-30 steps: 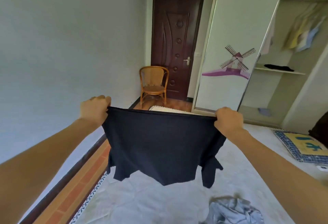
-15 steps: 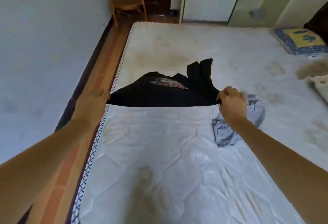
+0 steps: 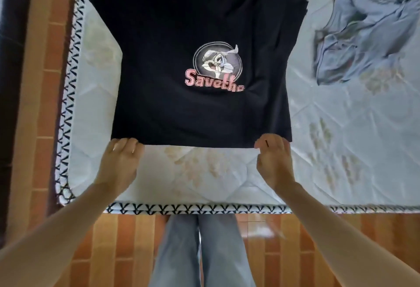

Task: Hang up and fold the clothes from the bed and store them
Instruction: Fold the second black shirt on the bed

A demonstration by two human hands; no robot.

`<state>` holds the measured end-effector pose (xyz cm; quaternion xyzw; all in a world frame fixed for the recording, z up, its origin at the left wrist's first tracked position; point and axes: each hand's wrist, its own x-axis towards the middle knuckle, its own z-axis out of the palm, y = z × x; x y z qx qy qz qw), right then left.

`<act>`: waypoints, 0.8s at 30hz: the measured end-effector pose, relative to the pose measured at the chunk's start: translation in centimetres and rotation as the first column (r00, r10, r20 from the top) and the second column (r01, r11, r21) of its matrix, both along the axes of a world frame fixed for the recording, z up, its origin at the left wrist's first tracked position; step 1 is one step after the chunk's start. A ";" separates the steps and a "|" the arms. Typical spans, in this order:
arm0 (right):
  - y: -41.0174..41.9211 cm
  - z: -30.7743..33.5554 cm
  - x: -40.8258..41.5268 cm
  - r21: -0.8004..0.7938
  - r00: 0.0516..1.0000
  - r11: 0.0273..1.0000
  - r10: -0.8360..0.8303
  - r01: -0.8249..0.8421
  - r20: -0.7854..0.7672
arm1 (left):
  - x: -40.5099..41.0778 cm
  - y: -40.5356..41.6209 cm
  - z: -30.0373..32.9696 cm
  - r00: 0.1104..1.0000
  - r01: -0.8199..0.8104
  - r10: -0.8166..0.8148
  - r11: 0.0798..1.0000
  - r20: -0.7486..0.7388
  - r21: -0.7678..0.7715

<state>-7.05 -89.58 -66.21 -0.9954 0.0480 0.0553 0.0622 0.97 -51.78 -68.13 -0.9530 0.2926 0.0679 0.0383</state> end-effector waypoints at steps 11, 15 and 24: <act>4.6 -3.9 2.2 -0.091 0.971 0.982 0.143 -0.163 -0.192 | 1.6 -10.6 -2.9 0.986 0.154 -0.158 0.984 -0.047 -0.086; 4.1 -3.7 4.1 -0.152 0.973 0.977 0.118 -0.150 -0.199 | 3.0 -12.5 -3.1 0.985 0.172 -0.173 0.983 -0.017 -0.067; 4.2 -2.8 3.5 0.042 0.920 0.993 0.118 -0.110 -0.374 | 1.2 -12.3 -2.2 0.969 0.147 -0.157 0.987 -0.191 -0.066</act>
